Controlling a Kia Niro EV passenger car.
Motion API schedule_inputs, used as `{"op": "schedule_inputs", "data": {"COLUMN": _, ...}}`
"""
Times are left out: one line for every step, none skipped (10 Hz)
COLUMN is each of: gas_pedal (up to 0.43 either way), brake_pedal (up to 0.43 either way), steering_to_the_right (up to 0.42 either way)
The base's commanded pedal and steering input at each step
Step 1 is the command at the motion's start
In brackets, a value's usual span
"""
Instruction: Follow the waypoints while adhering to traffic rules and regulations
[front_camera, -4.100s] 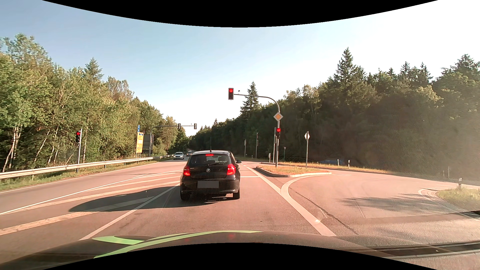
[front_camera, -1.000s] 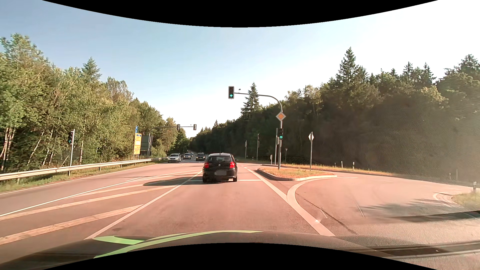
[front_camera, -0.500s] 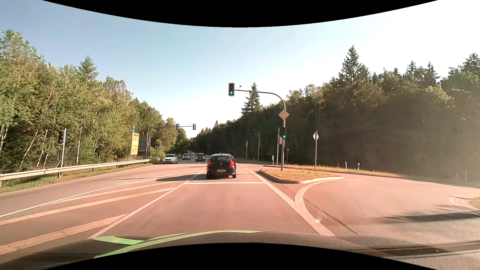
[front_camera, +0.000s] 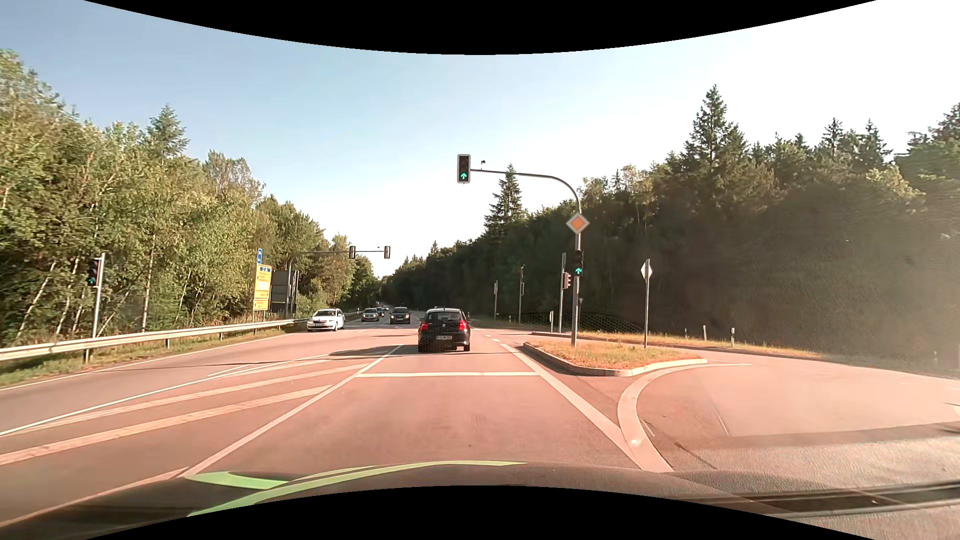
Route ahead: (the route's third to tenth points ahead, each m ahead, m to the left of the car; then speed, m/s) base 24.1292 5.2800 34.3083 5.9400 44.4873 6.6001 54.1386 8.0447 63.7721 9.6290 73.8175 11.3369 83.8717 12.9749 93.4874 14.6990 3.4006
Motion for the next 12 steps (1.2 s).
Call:
{"op": "schedule_inputs", "data": {"gas_pedal": 0.228, "brake_pedal": 0.000, "steering_to_the_right": -0.008}}
{"op": "schedule_inputs", "data": {"gas_pedal": 0.228, "brake_pedal": 0.000, "steering_to_the_right": -0.014}}
{"op": "schedule_inputs", "data": {"gas_pedal": 0.228, "brake_pedal": 0.000, "steering_to_the_right": -0.016}}
{"op": "schedule_inputs", "data": {"gas_pedal": 0.228, "brake_pedal": 0.000, "steering_to_the_right": -0.022}}
{"op": "schedule_inputs", "data": {"gas_pedal": 0.228, "brake_pedal": 0.000, "steering_to_the_right": -0.025}}
{"op": "schedule_inputs", "data": {"gas_pedal": 0.228, "brake_pedal": 0.000, "steering_to_the_right": -0.025}}
{"op": "schedule_inputs", "data": {"gas_pedal": 0.228, "brake_pedal": 0.000, "steering_to_the_right": -0.024}}
{"op": "schedule_inputs", "data": {"gas_pedal": 0.228, "brake_pedal": 0.000, "steering_to_the_right": -0.024}}
{"op": "schedule_inputs", "data": {"gas_pedal": 0.228, "brake_pedal": 0.000, "steering_to_the_right": -0.024}}
{"op": "schedule_inputs", "data": {"gas_pedal": 0.228, "brake_pedal": 0.000, "steering_to_the_right": -0.023}}
{"op": "schedule_inputs", "data": {"gas_pedal": 0.228, "brake_pedal": 0.000, "steering_to_the_right": -0.023}}
{"op": "schedule_inputs", "data": {"gas_pedal": 0.228, "brake_pedal": 0.000, "steering_to_the_right": -0.023}}
